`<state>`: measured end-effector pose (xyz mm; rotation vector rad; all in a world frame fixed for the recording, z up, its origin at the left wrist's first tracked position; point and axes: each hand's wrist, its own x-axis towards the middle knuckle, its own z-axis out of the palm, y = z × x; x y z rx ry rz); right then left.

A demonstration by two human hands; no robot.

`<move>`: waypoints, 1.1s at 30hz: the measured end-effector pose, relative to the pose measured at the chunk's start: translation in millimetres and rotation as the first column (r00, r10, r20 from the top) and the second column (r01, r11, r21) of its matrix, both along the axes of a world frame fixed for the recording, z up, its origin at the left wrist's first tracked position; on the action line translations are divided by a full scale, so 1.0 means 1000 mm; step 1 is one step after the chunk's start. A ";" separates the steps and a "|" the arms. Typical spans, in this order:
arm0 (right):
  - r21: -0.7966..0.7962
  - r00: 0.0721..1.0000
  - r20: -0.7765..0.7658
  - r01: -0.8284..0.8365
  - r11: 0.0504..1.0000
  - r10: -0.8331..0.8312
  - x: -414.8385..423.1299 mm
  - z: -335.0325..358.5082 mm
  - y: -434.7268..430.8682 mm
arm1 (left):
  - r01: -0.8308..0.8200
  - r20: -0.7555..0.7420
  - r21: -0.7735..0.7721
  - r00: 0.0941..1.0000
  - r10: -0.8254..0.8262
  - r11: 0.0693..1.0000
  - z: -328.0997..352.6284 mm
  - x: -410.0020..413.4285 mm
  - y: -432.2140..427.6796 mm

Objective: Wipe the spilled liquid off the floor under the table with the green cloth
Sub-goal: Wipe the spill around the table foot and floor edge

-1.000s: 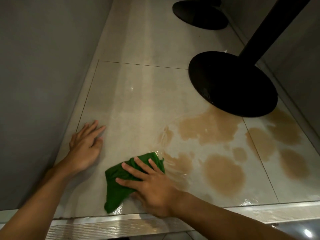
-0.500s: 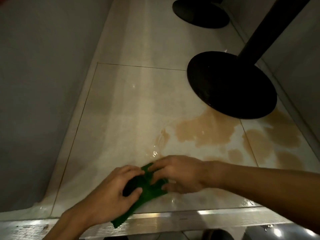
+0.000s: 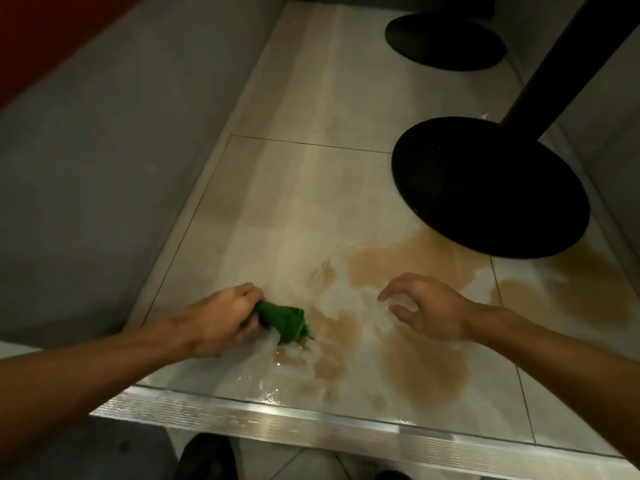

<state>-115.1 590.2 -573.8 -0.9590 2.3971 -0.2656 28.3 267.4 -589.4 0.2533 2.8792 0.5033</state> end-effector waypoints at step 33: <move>-0.110 0.978 -0.173 0.095 0.989 -0.113 0.037 -0.062 0.029 | -0.538 -0.219 0.399 0.731 0.647 0.742 -0.076 0.092 0.191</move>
